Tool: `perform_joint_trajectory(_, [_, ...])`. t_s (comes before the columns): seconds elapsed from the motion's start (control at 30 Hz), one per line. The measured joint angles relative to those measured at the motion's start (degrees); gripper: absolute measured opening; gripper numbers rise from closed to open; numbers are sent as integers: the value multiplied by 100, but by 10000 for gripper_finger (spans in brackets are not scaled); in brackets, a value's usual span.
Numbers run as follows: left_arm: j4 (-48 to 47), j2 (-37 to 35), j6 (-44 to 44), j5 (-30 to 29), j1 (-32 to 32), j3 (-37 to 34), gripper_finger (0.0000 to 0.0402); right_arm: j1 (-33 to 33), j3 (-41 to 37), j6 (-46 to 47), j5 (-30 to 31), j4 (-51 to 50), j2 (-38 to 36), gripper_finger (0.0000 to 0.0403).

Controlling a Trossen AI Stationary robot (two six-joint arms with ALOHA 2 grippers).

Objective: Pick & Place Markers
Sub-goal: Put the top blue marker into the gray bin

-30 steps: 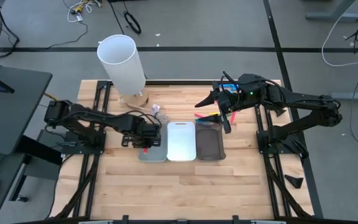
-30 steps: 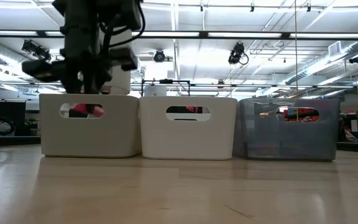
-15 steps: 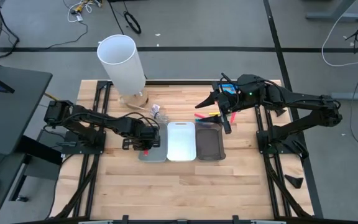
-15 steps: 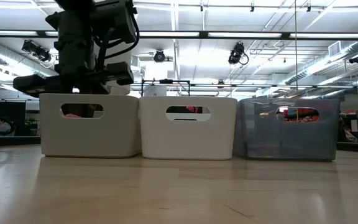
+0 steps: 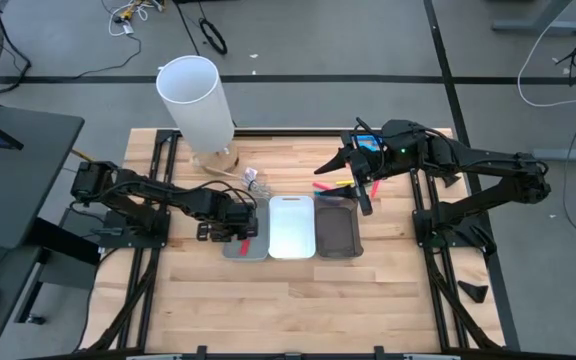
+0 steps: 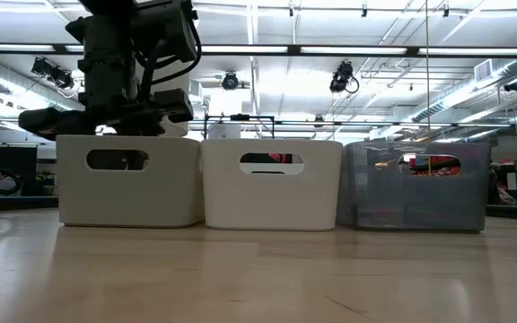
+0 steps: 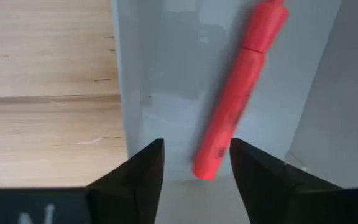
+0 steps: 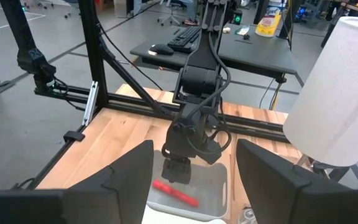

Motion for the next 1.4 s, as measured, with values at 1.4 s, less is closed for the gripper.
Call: perform_joint_trajectory(1.4, [1870, -1879, 5444, -1100, 168, 22, 220, 3, -1, 151, 247, 54, -2, 233])
